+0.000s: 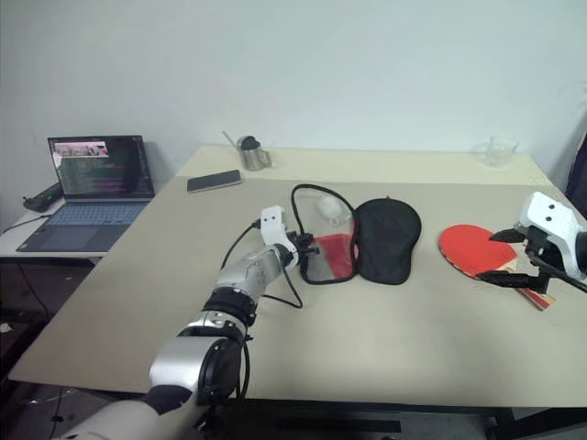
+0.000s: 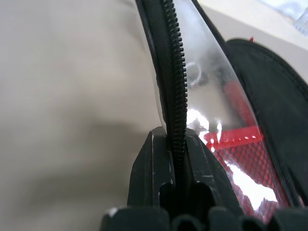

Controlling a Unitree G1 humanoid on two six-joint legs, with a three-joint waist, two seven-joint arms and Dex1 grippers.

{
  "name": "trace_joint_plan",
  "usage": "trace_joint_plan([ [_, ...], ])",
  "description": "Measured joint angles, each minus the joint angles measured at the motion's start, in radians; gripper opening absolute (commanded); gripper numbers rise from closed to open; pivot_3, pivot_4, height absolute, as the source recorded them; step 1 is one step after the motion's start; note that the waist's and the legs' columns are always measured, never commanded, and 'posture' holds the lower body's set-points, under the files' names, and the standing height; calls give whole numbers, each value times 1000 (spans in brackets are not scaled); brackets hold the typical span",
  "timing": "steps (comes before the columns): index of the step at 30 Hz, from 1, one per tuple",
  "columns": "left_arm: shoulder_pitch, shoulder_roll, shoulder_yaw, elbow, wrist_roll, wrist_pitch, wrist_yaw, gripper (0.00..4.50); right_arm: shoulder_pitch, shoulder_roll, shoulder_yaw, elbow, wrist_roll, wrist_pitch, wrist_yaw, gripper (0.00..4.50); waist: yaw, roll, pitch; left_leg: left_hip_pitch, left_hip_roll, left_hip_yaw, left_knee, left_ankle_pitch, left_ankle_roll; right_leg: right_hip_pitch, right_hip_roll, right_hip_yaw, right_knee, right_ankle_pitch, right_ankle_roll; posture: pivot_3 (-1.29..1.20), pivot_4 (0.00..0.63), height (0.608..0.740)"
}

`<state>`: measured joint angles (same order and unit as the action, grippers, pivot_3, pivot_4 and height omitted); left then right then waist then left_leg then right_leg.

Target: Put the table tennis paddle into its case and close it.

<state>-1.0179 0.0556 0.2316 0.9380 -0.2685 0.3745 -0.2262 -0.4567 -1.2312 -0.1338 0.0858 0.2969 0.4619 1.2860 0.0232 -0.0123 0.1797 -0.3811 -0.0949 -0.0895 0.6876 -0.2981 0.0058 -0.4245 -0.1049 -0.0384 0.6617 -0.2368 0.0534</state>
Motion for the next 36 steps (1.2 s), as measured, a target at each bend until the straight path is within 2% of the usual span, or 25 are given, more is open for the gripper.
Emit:
trace_joint_plan([
  [3, 29, 1, -4, -43, 1, 26, 0, 843, 1, 3, 0, 0, 0, 3, -3, 4500, 0, 0, 0, 0, 0, 0, 0, 0, 0, 0, 0, 0, 0, 0, 0, 0, 150, 740],
  [7, 52, 5, -15, -89, 2, 63, -2, 2243, 1, 6, 0, -1, 0, 3, -6, 4500, 0, 0, 0, -1, 0, 0, 3, 0, -1, 0, 0, 0, 1, 0, 0, 0, 150, 740],
  [8, 60, 9, -25, -109, 3, 77, -5, 2745, 1, 8, 0, -1, 0, 4, -8, 4500, 0, 0, 0, -1, 0, 0, 4, -1, -1, 0, 0, 0, 1, 0, 1, 0, 150, 740],
  [9, 63, 10, -27, -117, 3, 80, -6, 2940, 1, 10, 0, -1, 0, 4, -8, 4500, 0, 0, 0, -1, 0, 0, 4, -1, -1, 0, 0, 0, 1, 0, 1, 0, 150, 740],
  [14, 103, 67, -77, -227, 17, 110, -74, 2940, 4, 24, 1, 3, -13, 4, -46, 4500, -3, -1, 0, -1, 0, 0, 5, -1, -1, 0, 1, 1, 2, 1, 1, 0, 150, 740],
  [17, 141, 130, -116, -312, 24, 128, -151, 2940, -27, 46, 29, 66, -86, 4, -145, 4500, -4, 0, 0, -1, 0, -1, 6, -1, -1, 0, 1, 1, 2, 1, 0, 0, 150, 740],
  [21, 206, 262, -159, -474, -32, 224, -368, 2940, -149, 114, 139, 263, -260, 57, -353, 4500, -11, -1, 1, -1, 0, -1, 7, -1, -1, 0, 2, 1, 2, 2, 0, 0, 150, 740],
  [23, 257, 370, -160, -573, -79, 266, -511, 2940, -197, 137, 226, 387, -356, 79, -398, 4500, -22, 0, 0, -1, 1, -1, 6, -1, -1, 0, 2, 2, 1, 2, -1, 0, 150, 740],
  [25, 280, 425, -152, -623, -107, 278, -582, 2940, -233, 166, 267, 481, -401, 81, -419, 4500, -25, 0, 0, -1, 0, 0, 6, -1, -1, 0, 2, 2, 1, 2, -1, 0, 150, 740],
  [28, 291, 449, -143, -677, -142, 293, -622, 2940, -320, 214, 296, 584, -433, 61, -422, 4500, -26, 0, 0, 0, 0, -1, 7, -1, -1, 1, 2, 2, 1, 2, -1, 0, 150, 740],
  [36, 329, 441, -135, -807, -200, 321, -617, 2940, -521, 299, 357, 841, -494, -20, -384, 4500, -29, 0, 0, 0, 1, -1, 6, -1, -1, 1, 3, 1, 0, 2, -1, 0, 150, 740],
])
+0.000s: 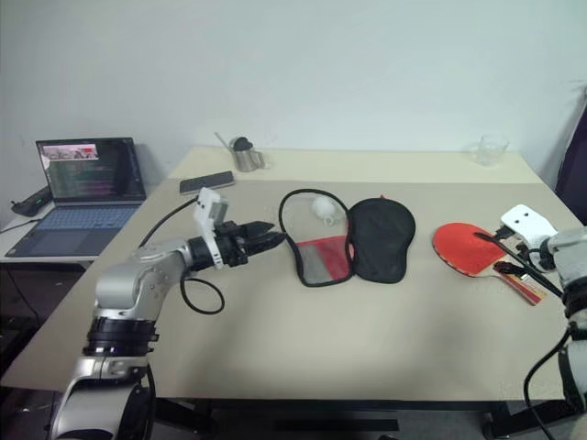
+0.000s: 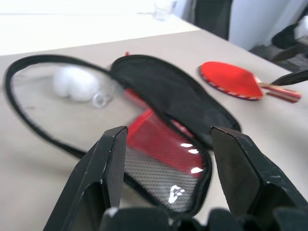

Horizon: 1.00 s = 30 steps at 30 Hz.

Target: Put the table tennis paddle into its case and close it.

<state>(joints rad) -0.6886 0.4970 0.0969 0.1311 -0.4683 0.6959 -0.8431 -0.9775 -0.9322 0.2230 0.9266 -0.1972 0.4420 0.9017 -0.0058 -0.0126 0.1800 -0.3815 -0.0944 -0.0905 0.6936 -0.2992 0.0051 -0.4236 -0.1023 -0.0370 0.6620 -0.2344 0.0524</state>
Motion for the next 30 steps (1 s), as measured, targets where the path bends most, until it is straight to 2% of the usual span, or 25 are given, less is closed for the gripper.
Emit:
trace_joint_plan([
  [10, 53, -3, 7, -77, -40, 36, 40, 2940, -127, 48, 51, 209, -76, 26, 83, 4500, -3, 0, 0, 0, 0, 0, 0, 0, 0, 0, 0, 0, 0, 0, 0, 0, 150, 740],
  [30, 72, -12, 8, -116, -43, 43, 79, 2940, -214, 150, 46, 379, -135, 27, 12, 4500, -22, 0, 0, 0, 0, 0, 0, 0, 0, 0, 0, 1, 0, 0, 0, 0, 150, 740],
])
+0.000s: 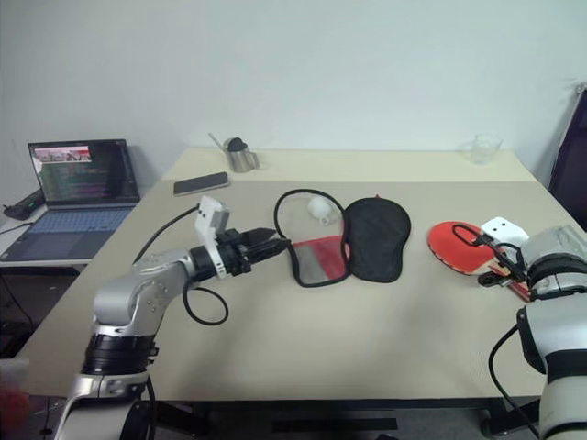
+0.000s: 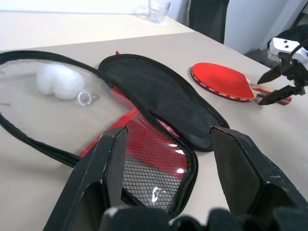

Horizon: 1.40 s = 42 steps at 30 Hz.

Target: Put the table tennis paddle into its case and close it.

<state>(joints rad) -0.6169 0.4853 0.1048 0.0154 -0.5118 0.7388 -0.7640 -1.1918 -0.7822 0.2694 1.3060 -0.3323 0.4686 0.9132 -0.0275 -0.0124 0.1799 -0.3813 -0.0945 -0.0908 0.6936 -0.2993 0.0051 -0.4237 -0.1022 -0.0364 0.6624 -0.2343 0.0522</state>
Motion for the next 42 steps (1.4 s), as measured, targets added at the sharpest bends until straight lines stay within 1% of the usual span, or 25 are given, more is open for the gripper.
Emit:
trace_joint_plan([
  [9, 16, 3, 1, -26, -13, 22, 17, 2940, -6, 12, -16, 22, 0, -20, -35, 4500, -1, 0, 0, 2, 0, 0, 0, 0, 0, 2, 0, 0, 0, 0, 0, 0, 150, 740],
  [14, 24, 17, 5, -59, -19, 25, 36, 2940, -5, 14, -42, 36, 1, -36, -111, 4500, -1, 0, 0, 2, 0, 0, 1, 0, 0, 1, 0, 1, 0, 1, 0, 0, 150, 740],
  [17, 35, 19, 16, -70, -23, 29, 44, 2940, -5, 14, -40, 39, -5, -58, -134, 4500, -2, 0, 0, 1, 0, 0, 0, 0, 0, 1, 1, 1, 0, 1, 0, 0, 150, 740],
  [25, 45, 19, 16, -81, -27, 37, 55, 2940, -5, 13, -12, 46, -46, -121, -135, 4500, -2, 0, 0, 1, 0, 0, 0, 0, 0, 1, 1, 1, 0, 1, 0, 0, 150, 740],
  [28, 45, 19, 16, -82, -30, 37, 56, 2940, -3, 13, -12, 55, -55, -124, -202, 4500, -2, 0, 0, 1, 0, 0, 0, 0, 0, 1, 1, 1, 0, 1, 0, 0, 150, 740],
  [30, 45, 19, 16, -84, -33, 37, 57, 2940, -1, 13, -12, 57, -58, -124, -218, 4500, -2, 0, 0, 1, 0, 0, 0, 0, 0, 1, 1, 1, 0, 1, 0, 0, 150, 740],
  [33, 45, 18, 16, -89, -35, 37, 60, 2940, 0, 13, -9, 56, -69, -127, -193, 4500, -2, 0, 0, 1, 0, 0, 0, 0, 0, 1, 1, 1, 0, 1, 0, 0, 150, 740],
  [36, 46, 18, 16, -91, -36, 37, 65, 2971, 0, 14, -10, 53, -77, -129, -162, 3908, -2, 0, 0, 1, 0, 0, 0, 0, 0, 1, 1, 1, -1, 1, 0, 0, 150, 740],
  [40, 48, 20, 16, -96, -37, 37, 70, 2971, 4, 21, -10, 55, -78, -127, -141, 2559, -2, 0, 0, 1, 0, 0, 0, 0, 0, 1, 1, 1, -1, 1, 0, 0, 150, 740],
  [41, 51, 22, 16, -101, -37, 37, 74, 2971, 5, 24, -11, 55, -78, -128, -135, 2101, -2, 0, 0, 1, 0, 0, 0, 0, 0, 1, 1, 1, -1, 1, 0, 0, 150, 740],
  [42, 52, 22, 17, -105, -38, 37, 75, 2971, 5, 27, -11, 55, -78, -127, -131, 1851, -2, 0, 0, 1, 0, 0, 0, 0, 0, 1, 1, 1, -1, 1, 0, 0, 150, 740],
])
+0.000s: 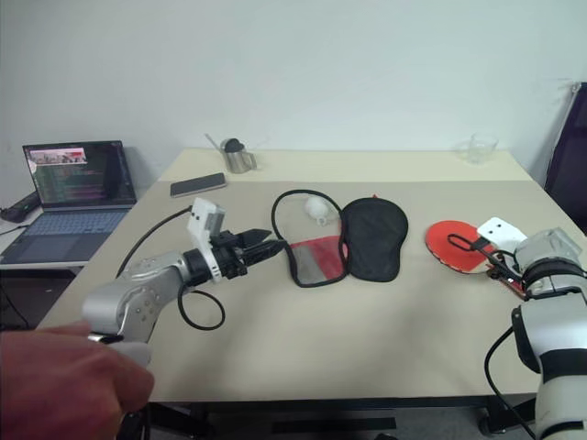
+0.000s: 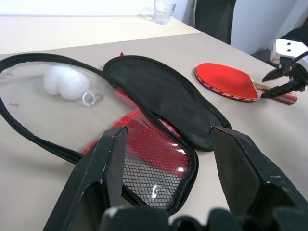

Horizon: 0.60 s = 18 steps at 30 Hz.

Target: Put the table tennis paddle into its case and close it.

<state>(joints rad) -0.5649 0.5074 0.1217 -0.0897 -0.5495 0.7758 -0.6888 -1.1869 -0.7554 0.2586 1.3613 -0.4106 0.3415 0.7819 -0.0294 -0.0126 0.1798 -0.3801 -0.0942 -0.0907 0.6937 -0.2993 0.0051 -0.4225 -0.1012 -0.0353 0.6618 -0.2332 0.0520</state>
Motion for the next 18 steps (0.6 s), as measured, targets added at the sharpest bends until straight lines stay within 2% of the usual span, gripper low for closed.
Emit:
trace_joint_plan([
  [2, 8, 1, 3, -9, 0, 0, 2, 2971, 0, -1, 0, 1, -3, 3, -2, 1187, 0, 0, 0, 0, 0, 0, 0, 0, 0, 0, 0, 0, 0, 0, 0, 0, 150, 740],
  [3, 13, 2, 3, -13, 0, 0, 3, 2971, -1, -1, -1, -1, -2, 0, -1, 1069, 0, 0, 0, 0, 0, 0, 0, 0, 0, 0, 0, 0, 0, 0, 0, 0, 150, 740],
  [13, 26, 2, 5, -25, -1, 0, 20, 2971, -5, 1, -8, -2, 2, -2, 5, 1065, -3, -1, 0, 1, 0, 0, 0, 0, 0, 0, 1, 1, 0, 0, 0, 0, 150, 740],
  [18, 30, 5, 5, -25, -2, 1, 23, 2971, -24, 13, -56, 1, 38, 20, -4, 1057, -9, -1, 0, 1, 1, 1, 0, 0, 0, 0, 1, 2, 0, 0, -1, 0, 150, 740],
])
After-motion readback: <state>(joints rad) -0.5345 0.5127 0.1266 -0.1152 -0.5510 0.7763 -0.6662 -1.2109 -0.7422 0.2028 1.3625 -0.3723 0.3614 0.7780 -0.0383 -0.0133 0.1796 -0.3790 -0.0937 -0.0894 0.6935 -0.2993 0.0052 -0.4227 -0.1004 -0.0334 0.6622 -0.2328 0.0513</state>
